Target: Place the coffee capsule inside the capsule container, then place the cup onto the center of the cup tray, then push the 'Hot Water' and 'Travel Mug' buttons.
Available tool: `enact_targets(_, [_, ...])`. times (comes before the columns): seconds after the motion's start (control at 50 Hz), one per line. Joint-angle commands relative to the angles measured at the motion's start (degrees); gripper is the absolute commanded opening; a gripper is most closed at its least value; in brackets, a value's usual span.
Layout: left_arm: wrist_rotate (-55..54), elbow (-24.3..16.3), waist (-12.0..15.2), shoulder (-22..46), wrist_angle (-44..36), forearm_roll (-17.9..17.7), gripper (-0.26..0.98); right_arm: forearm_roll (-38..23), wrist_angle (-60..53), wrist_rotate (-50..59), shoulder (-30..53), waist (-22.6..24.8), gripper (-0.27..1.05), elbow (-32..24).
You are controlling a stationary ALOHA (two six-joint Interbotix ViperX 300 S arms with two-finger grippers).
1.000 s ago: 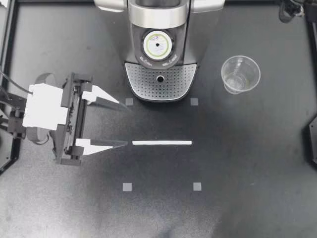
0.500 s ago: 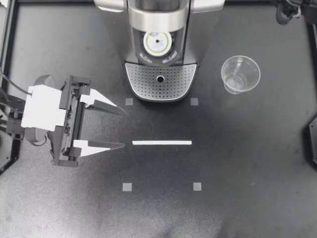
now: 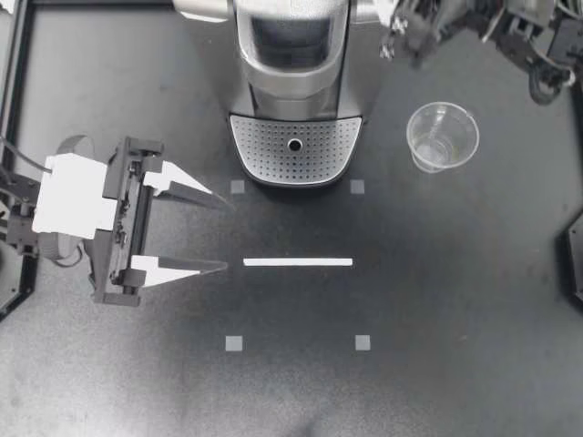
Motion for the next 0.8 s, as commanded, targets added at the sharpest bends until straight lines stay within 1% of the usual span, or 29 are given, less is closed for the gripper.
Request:
enact_targets(0.0, [0.0, -0.7, 0.0, -0.8, -0.4, -0.1, 0.62, -0.1, -0.3, 0.1, -1.1, 1.1, 0.07, -0.3])
enact_targets(0.36, [-0.1, -0.6, 0.0, -0.6, -0.4, -0.3, 0.62, 0.1, -0.3, 0.4, -0.4, 3.8, 0.07, 2.8])
enact_targets(0.78, [-0.1, -0.6, 0.0, -0.4, -0.4, -0.4, 0.62, 0.1, -1.1, 2.7, -0.4, 4.2, 0.07, 5.6])
